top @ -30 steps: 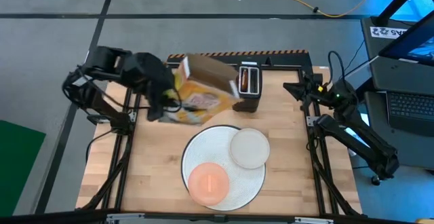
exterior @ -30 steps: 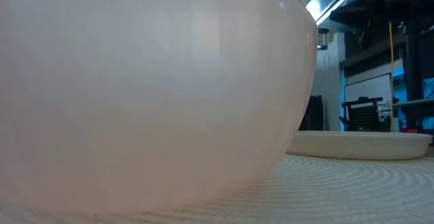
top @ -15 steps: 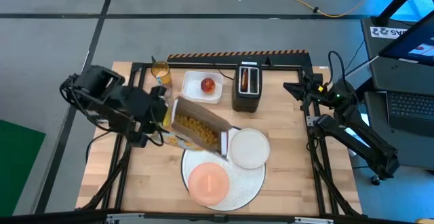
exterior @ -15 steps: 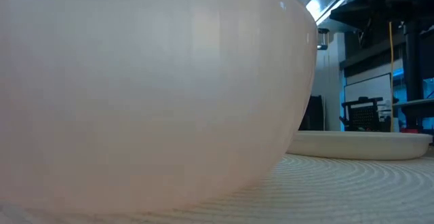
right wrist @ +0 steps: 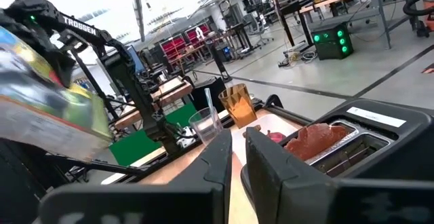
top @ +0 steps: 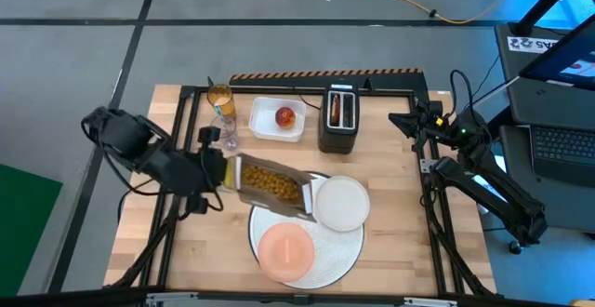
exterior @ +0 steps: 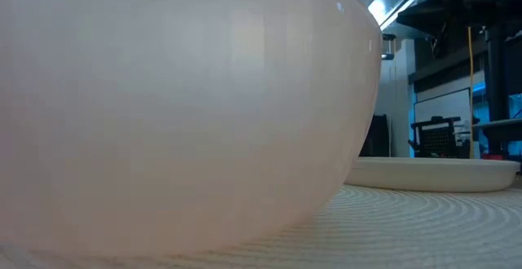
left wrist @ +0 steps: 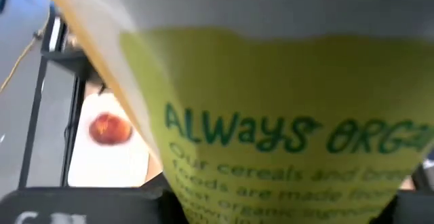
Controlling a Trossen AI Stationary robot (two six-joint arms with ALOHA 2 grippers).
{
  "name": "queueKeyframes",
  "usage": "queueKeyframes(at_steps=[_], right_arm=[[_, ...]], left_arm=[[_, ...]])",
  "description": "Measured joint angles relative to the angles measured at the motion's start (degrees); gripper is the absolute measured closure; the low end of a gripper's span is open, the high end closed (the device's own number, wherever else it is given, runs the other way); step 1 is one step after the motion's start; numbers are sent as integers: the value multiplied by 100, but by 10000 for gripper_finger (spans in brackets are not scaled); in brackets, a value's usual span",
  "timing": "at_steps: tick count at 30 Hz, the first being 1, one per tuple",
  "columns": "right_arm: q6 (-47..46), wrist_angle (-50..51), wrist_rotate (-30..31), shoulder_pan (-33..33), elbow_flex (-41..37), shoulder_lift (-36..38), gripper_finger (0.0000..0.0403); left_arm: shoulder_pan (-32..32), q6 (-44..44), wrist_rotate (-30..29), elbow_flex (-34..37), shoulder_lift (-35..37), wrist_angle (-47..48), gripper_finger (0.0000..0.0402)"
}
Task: Arrange a breakfast setting
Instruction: Pour the cereal from the cereal box into the pink bowl
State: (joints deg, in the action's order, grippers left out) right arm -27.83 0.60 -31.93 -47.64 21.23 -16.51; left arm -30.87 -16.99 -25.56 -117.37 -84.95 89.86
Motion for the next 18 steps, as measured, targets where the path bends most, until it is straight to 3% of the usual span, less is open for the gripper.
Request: queueKeyframes(at_steps=[9, 18], right_arm=[[2, -2, 1, 0, 2, 0, 366], [2, -1, 1, 0, 2, 0, 366]], left_arm=[[58, -101, -95, 1666, 788, 20, 288], [9, -166, -31, 1944, 1011, -3, 288]])
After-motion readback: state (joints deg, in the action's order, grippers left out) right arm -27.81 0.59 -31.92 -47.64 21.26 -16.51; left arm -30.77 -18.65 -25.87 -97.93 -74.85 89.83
